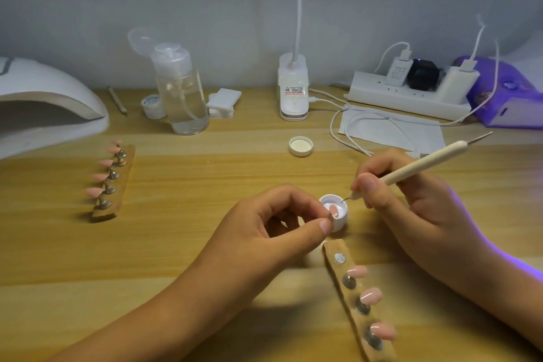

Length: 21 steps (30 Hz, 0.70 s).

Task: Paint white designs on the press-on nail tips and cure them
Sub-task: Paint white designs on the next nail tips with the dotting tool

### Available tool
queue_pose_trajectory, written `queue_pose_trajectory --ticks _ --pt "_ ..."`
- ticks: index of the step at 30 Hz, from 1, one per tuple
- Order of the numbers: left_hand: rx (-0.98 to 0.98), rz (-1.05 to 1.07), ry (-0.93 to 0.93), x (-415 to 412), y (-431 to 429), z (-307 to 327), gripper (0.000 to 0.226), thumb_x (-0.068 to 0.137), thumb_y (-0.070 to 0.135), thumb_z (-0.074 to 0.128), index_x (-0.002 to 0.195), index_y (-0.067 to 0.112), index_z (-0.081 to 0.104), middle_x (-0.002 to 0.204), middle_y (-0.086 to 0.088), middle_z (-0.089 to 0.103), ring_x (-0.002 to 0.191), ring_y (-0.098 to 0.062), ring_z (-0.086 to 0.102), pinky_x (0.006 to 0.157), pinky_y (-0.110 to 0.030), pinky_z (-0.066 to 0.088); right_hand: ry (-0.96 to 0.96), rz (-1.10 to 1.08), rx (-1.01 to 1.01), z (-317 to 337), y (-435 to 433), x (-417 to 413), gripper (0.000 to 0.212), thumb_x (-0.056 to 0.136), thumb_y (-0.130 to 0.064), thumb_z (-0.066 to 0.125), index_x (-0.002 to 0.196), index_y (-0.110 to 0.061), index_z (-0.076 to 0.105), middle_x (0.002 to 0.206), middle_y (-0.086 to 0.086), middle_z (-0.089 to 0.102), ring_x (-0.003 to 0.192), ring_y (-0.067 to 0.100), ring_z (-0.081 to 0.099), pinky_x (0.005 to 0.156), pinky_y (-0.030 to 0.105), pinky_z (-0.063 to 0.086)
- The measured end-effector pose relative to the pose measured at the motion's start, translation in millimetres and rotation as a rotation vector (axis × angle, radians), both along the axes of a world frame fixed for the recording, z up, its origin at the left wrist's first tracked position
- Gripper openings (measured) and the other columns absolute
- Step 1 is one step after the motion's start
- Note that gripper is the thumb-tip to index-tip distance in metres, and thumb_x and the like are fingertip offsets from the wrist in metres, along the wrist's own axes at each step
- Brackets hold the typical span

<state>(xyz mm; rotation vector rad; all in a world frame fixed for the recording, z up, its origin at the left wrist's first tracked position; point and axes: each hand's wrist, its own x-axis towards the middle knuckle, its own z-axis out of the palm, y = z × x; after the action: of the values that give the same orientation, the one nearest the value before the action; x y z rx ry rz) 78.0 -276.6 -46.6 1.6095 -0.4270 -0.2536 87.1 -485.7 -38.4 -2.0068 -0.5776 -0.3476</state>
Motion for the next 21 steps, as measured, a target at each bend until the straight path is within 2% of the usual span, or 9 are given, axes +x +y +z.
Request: queue_pose_trajectory --ticks 3,10,15,18,21 --pt "0.009 0.000 -0.011 0.1 -0.1 0.5 0.018 0.073 0.043 0.071 0.083 0.028 0.071 0.075 0.003 0.062 0.061 -0.005 0.046 0.055 -0.013 0.039 -0.003 0.027 -0.051 -0.7 0.3 0.9 0.022 0.093 -0.035 0.047 0.086 -0.018 0.058 0.076 -0.004 0.056 0.070 0.019 0.052 0.063 0.024 0.043" --pt "0.007 0.005 -0.010 0.1 -1.5 1.9 0.018 0.071 0.044 0.071 0.081 0.029 0.071 0.072 0.005 0.059 0.061 -0.007 0.045 0.055 -0.014 0.038 -0.002 0.042 -0.151 -1.8 0.5 2.3 0.022 0.093 -0.038 0.048 0.087 -0.019 0.059 0.077 -0.005 0.057 0.071 0.020 0.053 0.062 0.030 0.043" --pt "-0.013 0.010 0.000 -0.4 -1.8 2.7 0.020 0.071 0.043 0.070 0.083 0.027 0.071 0.081 -0.011 0.064 0.068 -0.014 0.049 0.062 -0.022 0.041 -0.002 0.031 -0.135 -1.0 0.6 2.0 0.021 0.093 -0.038 0.049 0.087 -0.021 0.059 0.077 -0.004 0.057 0.071 0.020 0.053 0.062 0.030 0.043" --pt "-0.018 0.014 0.003 -0.5 -1.4 1.9 0.019 0.072 0.042 0.070 0.084 0.028 0.072 0.083 -0.009 0.067 0.069 -0.014 0.051 0.063 -0.022 0.042 0.013 0.019 -0.013 0.8 1.4 0.8 0.015 0.093 -0.035 0.055 0.086 -0.022 0.059 0.078 -0.004 0.058 0.073 0.016 0.054 0.064 0.023 0.045" --pt "-0.011 0.011 -0.005 -0.4 -0.9 1.5 0.017 0.073 0.042 0.070 0.085 0.030 0.073 0.078 0.000 0.067 0.067 -0.008 0.051 0.060 -0.015 0.042 0.095 -0.003 0.314 4.8 1.2 -2.2 0.014 0.086 -0.037 0.069 0.082 -0.027 0.059 0.074 -0.007 0.059 0.073 0.008 0.056 0.068 0.016 0.047"
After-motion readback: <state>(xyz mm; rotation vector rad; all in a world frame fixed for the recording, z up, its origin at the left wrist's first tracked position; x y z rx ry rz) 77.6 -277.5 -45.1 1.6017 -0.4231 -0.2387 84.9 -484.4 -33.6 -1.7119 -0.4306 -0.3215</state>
